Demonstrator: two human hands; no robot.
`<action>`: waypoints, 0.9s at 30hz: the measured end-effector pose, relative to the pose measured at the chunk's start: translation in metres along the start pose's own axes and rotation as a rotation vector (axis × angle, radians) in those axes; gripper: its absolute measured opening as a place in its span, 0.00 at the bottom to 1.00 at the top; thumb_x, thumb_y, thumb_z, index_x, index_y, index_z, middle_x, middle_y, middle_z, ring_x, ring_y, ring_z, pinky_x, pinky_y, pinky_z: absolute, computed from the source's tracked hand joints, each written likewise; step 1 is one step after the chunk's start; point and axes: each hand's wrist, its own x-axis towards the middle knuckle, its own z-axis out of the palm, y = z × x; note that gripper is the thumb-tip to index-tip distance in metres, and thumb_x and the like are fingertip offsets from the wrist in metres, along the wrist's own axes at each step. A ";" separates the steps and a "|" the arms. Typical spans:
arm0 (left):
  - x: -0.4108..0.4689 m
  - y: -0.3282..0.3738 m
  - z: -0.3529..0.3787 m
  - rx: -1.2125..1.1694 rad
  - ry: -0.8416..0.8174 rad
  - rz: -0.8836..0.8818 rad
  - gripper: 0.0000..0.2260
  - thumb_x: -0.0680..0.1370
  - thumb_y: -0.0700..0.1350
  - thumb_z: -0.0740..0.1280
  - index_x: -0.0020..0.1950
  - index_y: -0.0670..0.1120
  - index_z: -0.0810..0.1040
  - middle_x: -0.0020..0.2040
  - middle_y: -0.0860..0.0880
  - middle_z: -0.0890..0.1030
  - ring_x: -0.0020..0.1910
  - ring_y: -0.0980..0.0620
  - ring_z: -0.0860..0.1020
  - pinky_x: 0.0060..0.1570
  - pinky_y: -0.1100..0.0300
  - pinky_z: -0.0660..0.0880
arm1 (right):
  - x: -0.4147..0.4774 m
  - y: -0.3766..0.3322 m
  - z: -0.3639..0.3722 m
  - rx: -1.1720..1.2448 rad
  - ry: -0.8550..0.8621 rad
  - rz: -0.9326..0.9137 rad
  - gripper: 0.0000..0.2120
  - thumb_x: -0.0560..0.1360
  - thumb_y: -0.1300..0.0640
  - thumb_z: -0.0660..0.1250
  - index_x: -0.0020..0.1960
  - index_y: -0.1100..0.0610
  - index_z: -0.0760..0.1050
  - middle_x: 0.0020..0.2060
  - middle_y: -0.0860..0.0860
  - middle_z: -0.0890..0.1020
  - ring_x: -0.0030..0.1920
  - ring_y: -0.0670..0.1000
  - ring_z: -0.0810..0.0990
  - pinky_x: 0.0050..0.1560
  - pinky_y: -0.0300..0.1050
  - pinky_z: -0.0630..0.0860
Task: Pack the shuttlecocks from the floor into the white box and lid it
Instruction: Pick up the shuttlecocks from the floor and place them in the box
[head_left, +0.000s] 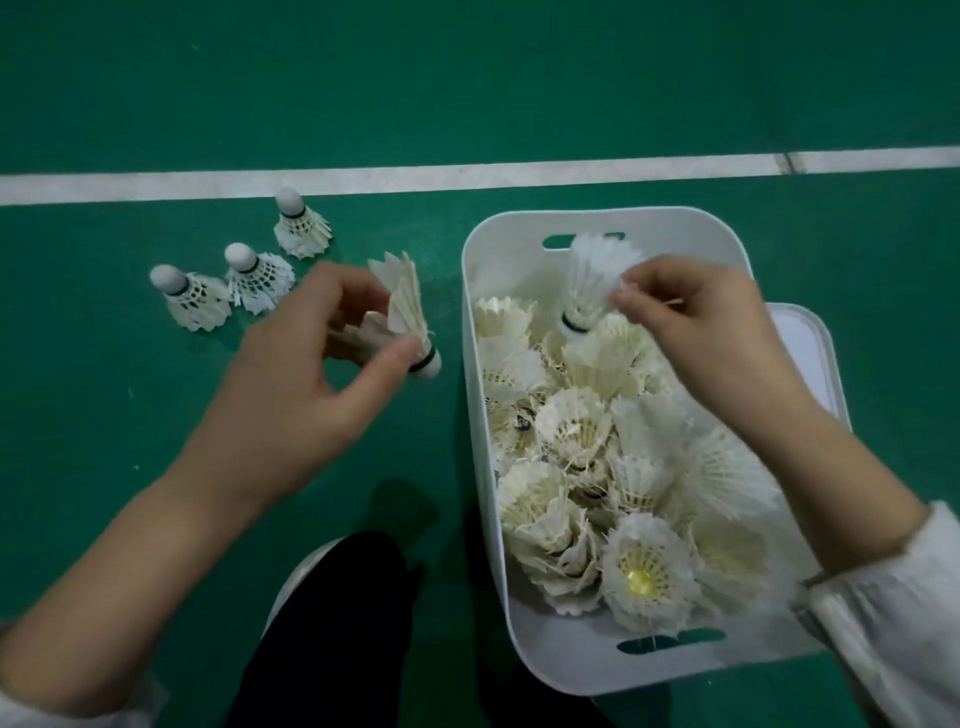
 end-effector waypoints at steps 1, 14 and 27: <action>0.000 -0.002 0.002 0.055 -0.011 0.017 0.06 0.74 0.51 0.65 0.47 0.52 0.72 0.43 0.55 0.77 0.43 0.60 0.77 0.45 0.70 0.72 | -0.001 0.005 0.007 -0.039 -0.030 0.019 0.03 0.75 0.54 0.65 0.44 0.49 0.77 0.37 0.47 0.80 0.40 0.50 0.78 0.43 0.43 0.74; -0.001 -0.003 0.009 0.279 -0.041 0.163 0.03 0.74 0.43 0.66 0.45 0.45 0.77 0.44 0.52 0.76 0.44 0.53 0.73 0.48 0.64 0.69 | 0.017 0.001 0.033 -0.153 -0.046 -0.068 0.08 0.77 0.55 0.64 0.50 0.57 0.79 0.38 0.50 0.80 0.35 0.46 0.74 0.37 0.42 0.69; -0.001 -0.004 0.010 0.272 -0.045 0.183 0.03 0.74 0.42 0.66 0.46 0.44 0.78 0.44 0.53 0.76 0.45 0.54 0.73 0.48 0.65 0.68 | 0.029 0.012 0.055 -0.326 -0.253 0.030 0.07 0.76 0.56 0.65 0.50 0.57 0.80 0.42 0.51 0.81 0.44 0.50 0.77 0.45 0.39 0.68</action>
